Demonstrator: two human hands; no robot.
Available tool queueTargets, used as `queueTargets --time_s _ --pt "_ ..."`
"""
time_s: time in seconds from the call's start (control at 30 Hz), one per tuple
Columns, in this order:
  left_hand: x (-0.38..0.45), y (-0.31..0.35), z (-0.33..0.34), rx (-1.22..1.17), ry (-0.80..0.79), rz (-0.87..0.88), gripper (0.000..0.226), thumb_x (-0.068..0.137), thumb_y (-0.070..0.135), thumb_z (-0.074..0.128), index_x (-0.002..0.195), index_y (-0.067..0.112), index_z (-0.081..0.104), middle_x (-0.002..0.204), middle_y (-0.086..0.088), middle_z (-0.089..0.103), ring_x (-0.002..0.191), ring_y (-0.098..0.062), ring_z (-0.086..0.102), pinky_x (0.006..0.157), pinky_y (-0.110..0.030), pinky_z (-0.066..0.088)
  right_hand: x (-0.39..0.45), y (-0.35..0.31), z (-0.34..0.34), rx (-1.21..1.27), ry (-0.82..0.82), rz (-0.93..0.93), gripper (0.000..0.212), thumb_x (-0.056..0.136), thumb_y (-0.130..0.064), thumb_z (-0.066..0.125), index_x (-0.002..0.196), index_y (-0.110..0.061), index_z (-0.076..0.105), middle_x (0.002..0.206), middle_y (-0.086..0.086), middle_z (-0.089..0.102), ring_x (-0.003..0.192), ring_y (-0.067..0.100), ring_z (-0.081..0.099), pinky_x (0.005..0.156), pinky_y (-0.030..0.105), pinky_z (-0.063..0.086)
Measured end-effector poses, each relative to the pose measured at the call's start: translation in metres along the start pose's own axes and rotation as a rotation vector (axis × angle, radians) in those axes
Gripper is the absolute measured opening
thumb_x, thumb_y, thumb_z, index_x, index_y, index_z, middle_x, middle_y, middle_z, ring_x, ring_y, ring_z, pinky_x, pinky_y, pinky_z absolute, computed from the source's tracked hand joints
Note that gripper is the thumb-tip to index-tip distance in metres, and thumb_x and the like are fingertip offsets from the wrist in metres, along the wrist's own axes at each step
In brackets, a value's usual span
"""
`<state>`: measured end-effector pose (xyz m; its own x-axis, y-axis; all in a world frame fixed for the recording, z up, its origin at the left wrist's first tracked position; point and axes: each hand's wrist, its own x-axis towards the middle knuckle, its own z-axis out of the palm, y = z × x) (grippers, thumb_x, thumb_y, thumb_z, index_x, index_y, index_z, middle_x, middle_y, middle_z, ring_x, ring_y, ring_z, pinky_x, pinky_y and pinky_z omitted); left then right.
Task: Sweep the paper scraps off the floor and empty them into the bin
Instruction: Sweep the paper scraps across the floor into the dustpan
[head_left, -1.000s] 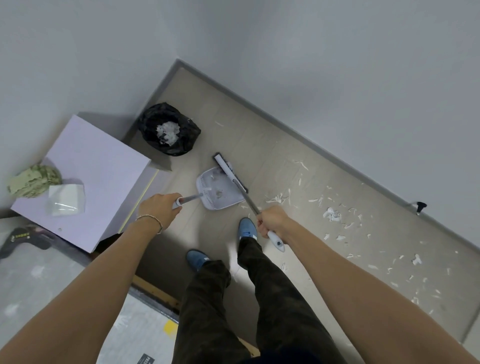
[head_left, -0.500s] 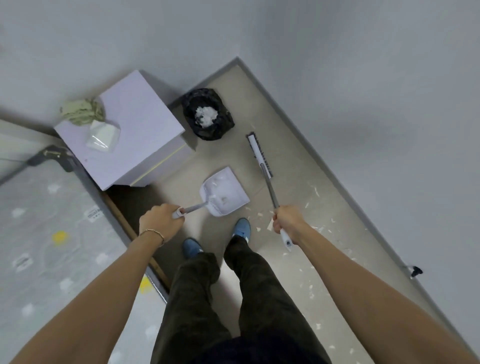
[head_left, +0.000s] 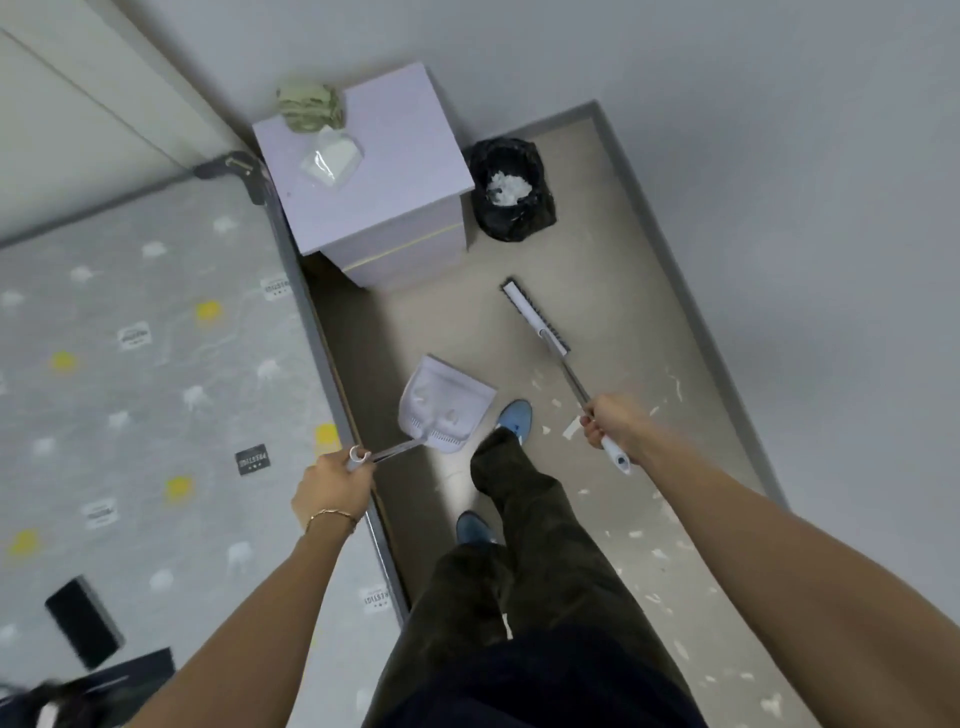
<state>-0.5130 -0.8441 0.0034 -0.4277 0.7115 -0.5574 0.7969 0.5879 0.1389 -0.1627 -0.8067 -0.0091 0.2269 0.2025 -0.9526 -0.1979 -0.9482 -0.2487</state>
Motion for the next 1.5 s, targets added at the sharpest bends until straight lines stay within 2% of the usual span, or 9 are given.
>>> queueTargets --time_s 0.27,0.53,0.63,0.73,1.03,1.23,1.37,1.43,1.5 --pt "-0.054 -0.076 0.025 -0.029 -0.018 -0.060 0.031 0.089 0.042 0.052 0.088 0.020 0.072 0.083 -0.019 0.067 0.080 -0.042 0.061 0.072 -0.039 0.052 -0.023 0.051 -0.015 -0.133 0.077 -0.093 0.020 0.097 0.003 0.033 0.084 -0.002 0.049 0.065 0.012 0.041 0.049 0.014 0.035 0.032 0.016 0.029" --pt "-0.030 -0.067 0.027 0.169 -0.060 0.085 0.030 0.091 0.041 0.051 0.074 0.020 0.065 0.078 -0.018 0.067 0.078 -0.042 0.062 0.067 -0.037 0.050 0.015 0.051 -0.062 -0.117 0.121 -0.039 0.021 0.097 0.000 0.033 0.084 -0.002 0.049 0.066 0.012 0.044 0.045 0.012 0.035 0.032 0.015 0.031" --pt "-0.009 -0.047 0.026 0.294 -0.056 0.202 0.025 0.090 0.043 0.056 0.088 0.024 0.073 0.084 -0.019 0.069 0.083 -0.043 0.063 0.066 -0.036 0.046 0.029 0.052 -0.090 -0.098 0.123 -0.004 0.019 0.099 -0.005 0.035 0.092 -0.002 0.052 0.067 0.011 0.045 0.044 0.011 0.036 0.031 0.017 0.031" --pt "0.013 -0.011 0.027 0.422 -0.070 0.339 0.022 0.087 0.041 0.060 0.098 0.028 0.074 0.089 -0.017 0.070 0.086 -0.042 0.064 0.070 -0.037 0.049 0.042 0.055 -0.119 -0.052 0.127 0.015 0.020 0.099 -0.007 0.037 0.089 -0.004 0.054 0.069 0.011 0.047 0.045 0.012 0.037 0.032 0.017 0.032" --pt "0.041 0.138 0.030 0.787 -0.156 0.779 0.021 0.088 0.040 0.050 0.085 0.029 0.068 0.078 0.001 0.067 0.074 -0.026 0.065 0.071 -0.031 0.055 0.041 0.069 -0.149 0.148 0.148 0.068 0.020 0.097 -0.008 0.039 0.083 -0.009 0.053 0.067 0.009 0.049 0.040 0.009 0.038 0.032 0.017 0.031" --pt "0.048 0.233 0.040 0.960 -0.166 1.030 0.019 0.085 0.037 0.050 0.089 0.028 0.067 0.094 -0.001 0.070 0.090 -0.029 0.067 0.073 -0.032 0.049 0.016 0.077 -0.126 0.380 0.216 0.115 0.022 0.099 -0.006 0.036 0.090 -0.004 0.056 0.069 0.010 0.046 0.048 0.012 0.037 0.034 0.016 0.032" --pt "0.055 0.253 0.042 1.004 -0.175 1.124 0.023 0.084 0.036 0.048 0.092 0.027 0.067 0.092 -0.004 0.070 0.086 -0.030 0.067 0.069 -0.033 0.048 0.004 0.082 -0.109 0.462 0.265 0.129 0.022 0.097 -0.001 0.036 0.083 -0.001 0.053 0.068 0.013 0.046 0.045 0.013 0.036 0.033 0.017 0.030" --pt "0.069 0.263 0.033 1.044 -0.191 1.250 0.024 0.085 0.036 0.048 0.093 0.025 0.068 0.091 -0.006 0.071 0.084 -0.032 0.067 0.068 -0.033 0.048 -0.001 0.093 -0.085 0.526 0.343 0.179 0.022 0.095 -0.002 0.038 0.082 0.001 0.056 0.068 0.015 0.049 0.045 0.015 0.039 0.036 0.021 0.033" --pt "0.080 0.271 0.026 1.043 -0.184 1.319 0.027 0.086 0.037 0.048 0.092 0.022 0.070 0.089 -0.006 0.071 0.082 -0.032 0.067 0.067 -0.032 0.048 -0.002 0.106 -0.064 0.441 0.404 0.168 0.020 0.090 -0.002 0.042 0.081 0.000 0.059 0.072 0.019 0.054 0.046 0.019 0.045 0.043 0.027 0.038"
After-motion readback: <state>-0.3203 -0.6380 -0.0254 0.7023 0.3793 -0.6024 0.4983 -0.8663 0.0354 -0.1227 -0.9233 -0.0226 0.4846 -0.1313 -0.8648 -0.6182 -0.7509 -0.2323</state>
